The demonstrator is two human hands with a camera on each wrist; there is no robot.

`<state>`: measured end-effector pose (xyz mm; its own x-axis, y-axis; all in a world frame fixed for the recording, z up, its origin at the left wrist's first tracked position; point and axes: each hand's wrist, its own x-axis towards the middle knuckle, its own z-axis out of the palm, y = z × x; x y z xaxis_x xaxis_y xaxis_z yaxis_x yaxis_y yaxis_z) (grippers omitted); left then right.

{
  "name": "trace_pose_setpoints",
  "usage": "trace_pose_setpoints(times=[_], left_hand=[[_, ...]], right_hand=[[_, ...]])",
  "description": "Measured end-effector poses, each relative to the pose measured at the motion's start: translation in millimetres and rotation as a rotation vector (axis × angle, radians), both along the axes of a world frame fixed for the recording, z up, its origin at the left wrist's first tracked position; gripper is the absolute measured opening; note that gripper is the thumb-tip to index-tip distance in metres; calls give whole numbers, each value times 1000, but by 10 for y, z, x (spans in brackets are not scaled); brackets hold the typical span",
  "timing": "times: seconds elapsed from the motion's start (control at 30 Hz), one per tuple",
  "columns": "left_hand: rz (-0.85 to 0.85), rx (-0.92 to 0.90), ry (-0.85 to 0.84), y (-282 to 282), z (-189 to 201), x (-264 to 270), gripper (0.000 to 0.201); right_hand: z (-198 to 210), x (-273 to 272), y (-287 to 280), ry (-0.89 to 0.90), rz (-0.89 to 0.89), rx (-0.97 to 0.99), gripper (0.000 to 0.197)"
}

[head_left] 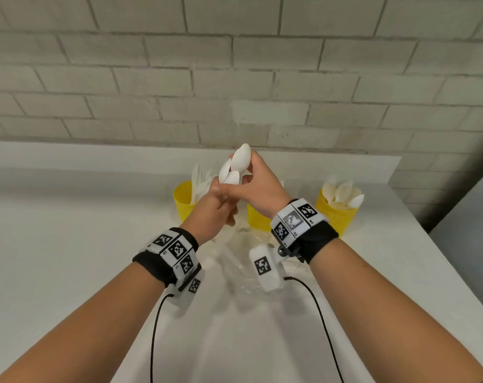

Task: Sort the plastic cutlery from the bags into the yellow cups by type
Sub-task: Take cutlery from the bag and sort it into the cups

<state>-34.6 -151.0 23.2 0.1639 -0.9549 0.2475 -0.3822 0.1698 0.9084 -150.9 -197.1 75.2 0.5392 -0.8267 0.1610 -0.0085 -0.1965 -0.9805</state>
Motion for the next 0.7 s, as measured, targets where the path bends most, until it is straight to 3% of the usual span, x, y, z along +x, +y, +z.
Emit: trace_pose_setpoints(times=[0.2,0.3,0.43,0.53,0.57,0.7], left_hand=[[-170,14,-79,-142,51,-560,42],[-177,48,13,-278,59,-793,54],[-237,84,60,-464,136,-1126,36],[-235,159,63,-631,160,-1288,39],[-222,193,0,-692,149,-1318,46],[-150,305,-508,-892,5,-1395,53]], right_hand=[[-142,-480,-171,-31,-109,102,42],[-212,-700,-209,-41,-126,72,31],[-247,-962,-380,21,-292,-16,31],[-152,-1173,-526,68,-359,-86,22],[-102,-1264,-592,74,-394,-96,20],[54,-1640,-943,101,-603,-124,29]])
